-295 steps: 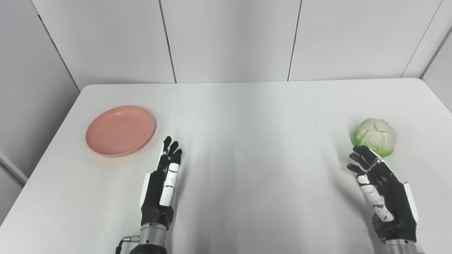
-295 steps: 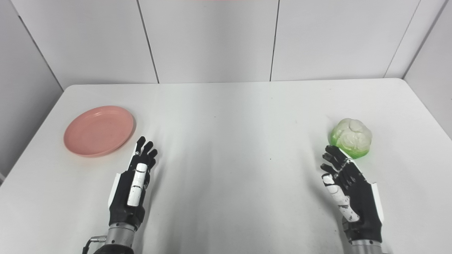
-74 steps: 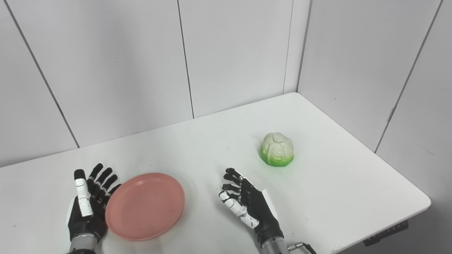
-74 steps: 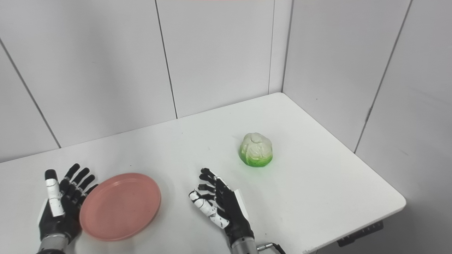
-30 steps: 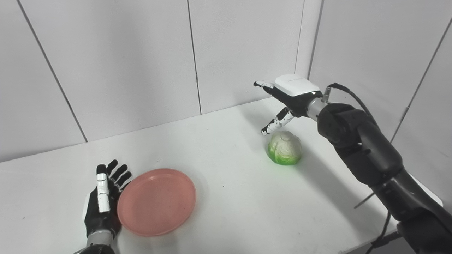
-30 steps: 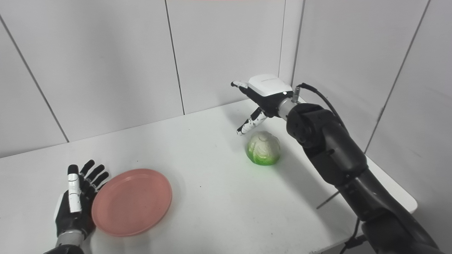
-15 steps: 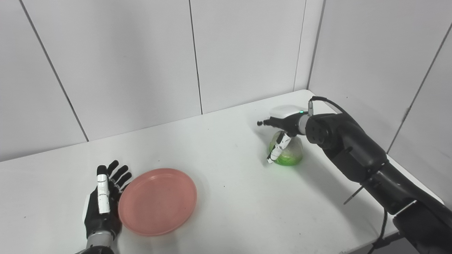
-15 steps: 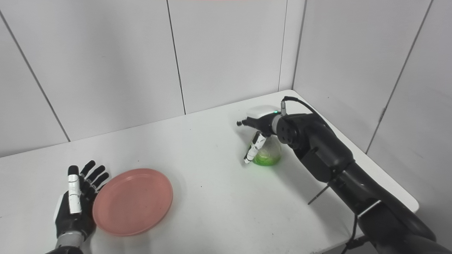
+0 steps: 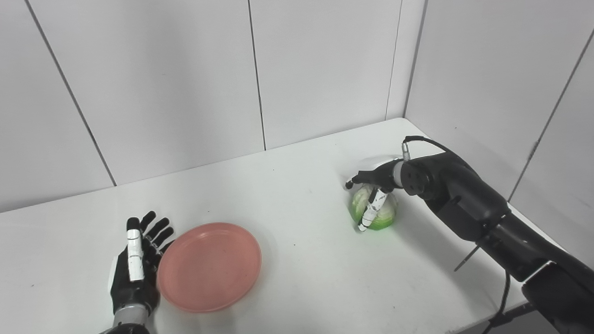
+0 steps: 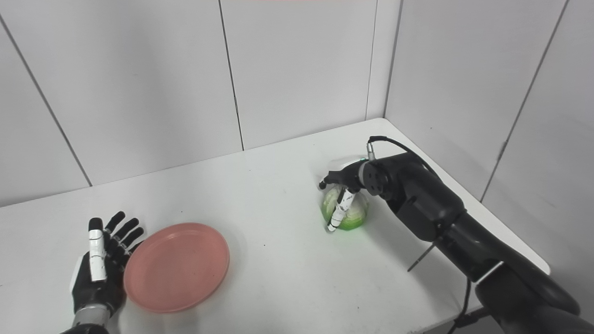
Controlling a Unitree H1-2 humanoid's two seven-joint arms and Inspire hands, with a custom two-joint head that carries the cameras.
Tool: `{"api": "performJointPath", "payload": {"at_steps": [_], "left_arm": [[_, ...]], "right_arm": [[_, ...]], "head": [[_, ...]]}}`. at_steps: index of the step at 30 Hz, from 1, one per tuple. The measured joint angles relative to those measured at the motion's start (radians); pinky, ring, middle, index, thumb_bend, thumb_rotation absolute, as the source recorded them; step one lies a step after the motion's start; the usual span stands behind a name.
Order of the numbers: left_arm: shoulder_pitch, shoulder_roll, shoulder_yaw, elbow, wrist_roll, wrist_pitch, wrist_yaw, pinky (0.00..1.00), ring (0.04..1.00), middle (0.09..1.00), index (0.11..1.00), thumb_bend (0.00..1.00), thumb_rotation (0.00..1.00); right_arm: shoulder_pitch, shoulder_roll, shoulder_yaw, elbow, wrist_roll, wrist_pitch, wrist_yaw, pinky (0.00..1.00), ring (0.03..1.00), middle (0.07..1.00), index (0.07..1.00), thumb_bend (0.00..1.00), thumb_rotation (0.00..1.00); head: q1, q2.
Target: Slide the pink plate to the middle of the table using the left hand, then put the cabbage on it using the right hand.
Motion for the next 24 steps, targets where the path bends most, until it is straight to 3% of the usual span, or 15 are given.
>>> {"api": "performJointPath", "payload": {"at_steps": [13, 20, 21, 23, 24], "left_arm": [[0.0, 0.0, 0.001, 0.001, 0.0, 0.0, 0.0, 0.71, 0.798, 0.796, 0.827, 0.81, 0.91], [0.0, 0.0, 0.001, 0.0, 0.0, 0.002, -0.001, 0.72, 0.803, 0.798, 0.835, 0.78, 0.92], [0.0, 0.0, 0.001, 0.0, -0.001, 0.002, -0.001, 0.71, 0.803, 0.797, 0.833, 0.77, 0.92], [0.0, -0.001, 0.001, 0.0, -0.001, 0.002, -0.001, 0.7, 0.801, 0.794, 0.83, 0.78, 0.92], [0.0, 0.0, 0.001, 0.0, -0.001, 0.002, -0.001, 0.7, 0.799, 0.794, 0.829, 0.78, 0.92]], "right_arm": [[-0.005, -0.006, 0.002, -0.003, 0.0, 0.04, 0.04, 0.71, 0.885, 0.943, 0.878, 1.0, 0.37], [-0.007, -0.017, 0.009, -0.004, 0.008, 0.047, 0.049, 0.64, 0.839, 0.926, 0.849, 1.0, 0.23], [-0.007, -0.019, 0.012, -0.004, 0.008, 0.047, 0.048, 0.58, 0.803, 0.91, 0.846, 1.0, 0.2], [-0.006, -0.023, 0.013, -0.003, 0.009, 0.047, 0.045, 0.38, 0.582, 0.788, 0.836, 0.99, 0.1], [-0.004, -0.023, 0.011, -0.001, 0.012, 0.047, 0.037, 0.34, 0.514, 0.725, 0.827, 0.97, 0.07]], "head": [[0.002, 0.009], [0.003, 0.012], [0.003, 0.012], [0.005, 0.017], [0.005, 0.017]]}}
